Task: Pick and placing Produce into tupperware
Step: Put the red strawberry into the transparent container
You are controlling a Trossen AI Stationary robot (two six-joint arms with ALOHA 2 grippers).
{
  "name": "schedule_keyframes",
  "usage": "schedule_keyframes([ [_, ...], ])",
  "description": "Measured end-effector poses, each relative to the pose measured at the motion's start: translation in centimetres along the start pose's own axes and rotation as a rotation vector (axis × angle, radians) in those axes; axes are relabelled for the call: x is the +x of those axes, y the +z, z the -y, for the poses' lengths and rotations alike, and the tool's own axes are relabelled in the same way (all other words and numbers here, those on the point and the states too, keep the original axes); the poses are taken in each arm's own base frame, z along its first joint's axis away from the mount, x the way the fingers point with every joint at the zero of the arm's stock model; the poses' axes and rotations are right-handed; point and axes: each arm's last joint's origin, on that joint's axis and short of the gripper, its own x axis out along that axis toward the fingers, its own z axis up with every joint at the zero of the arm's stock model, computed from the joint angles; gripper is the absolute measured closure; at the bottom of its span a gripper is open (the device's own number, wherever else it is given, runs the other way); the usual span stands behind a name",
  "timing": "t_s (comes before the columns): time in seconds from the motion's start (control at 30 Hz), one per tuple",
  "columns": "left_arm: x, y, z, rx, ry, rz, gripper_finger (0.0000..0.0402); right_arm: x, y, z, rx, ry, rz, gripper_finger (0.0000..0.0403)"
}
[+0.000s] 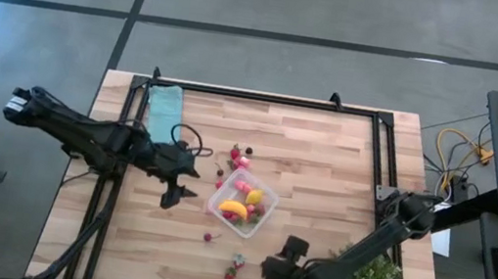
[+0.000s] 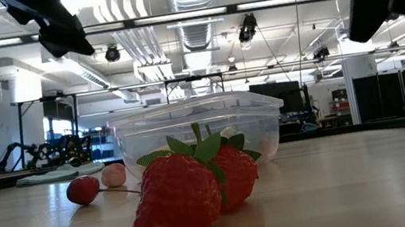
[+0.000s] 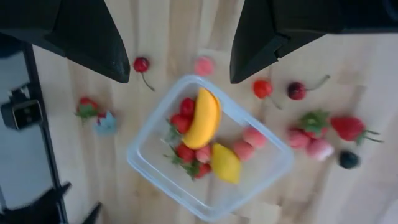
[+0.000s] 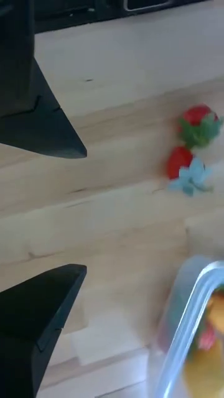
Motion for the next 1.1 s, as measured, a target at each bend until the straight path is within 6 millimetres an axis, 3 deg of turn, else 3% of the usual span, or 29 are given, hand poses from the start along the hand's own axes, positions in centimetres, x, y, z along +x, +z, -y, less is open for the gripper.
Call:
schedule_keyframes([
  [0.2,0.7,-0.7,1.4,0.052,-0.043,-0.056,0.0139,0.8,0.8,0.3,-0.043,-0.006,0.015,0.0123],
  [0.43,1.7,-1.3,1.6,0.049,-0.029,-0.110,0.0139,2.2,4.0,0.7,-0.261,0.090,0.139,0.0122],
  [0.63,1.8,-1.7,1.3,-0.030,0.016,-0.137,0.0139,3.4,5.8,2.5,0.039,0.179,0.054,0.0126],
  [0.83,1.8,-2.6,0.8,0.007,0.076,-0.215,0.0139,3.6,6.1,2.1,0.084,0.264,0.033,0.0125],
  [1.1,1.6,-2.9,0.2,0.052,0.189,-0.222,0.0139,4.5,6.1,1.8,0.569,0.323,-0.117,0.0131],
])
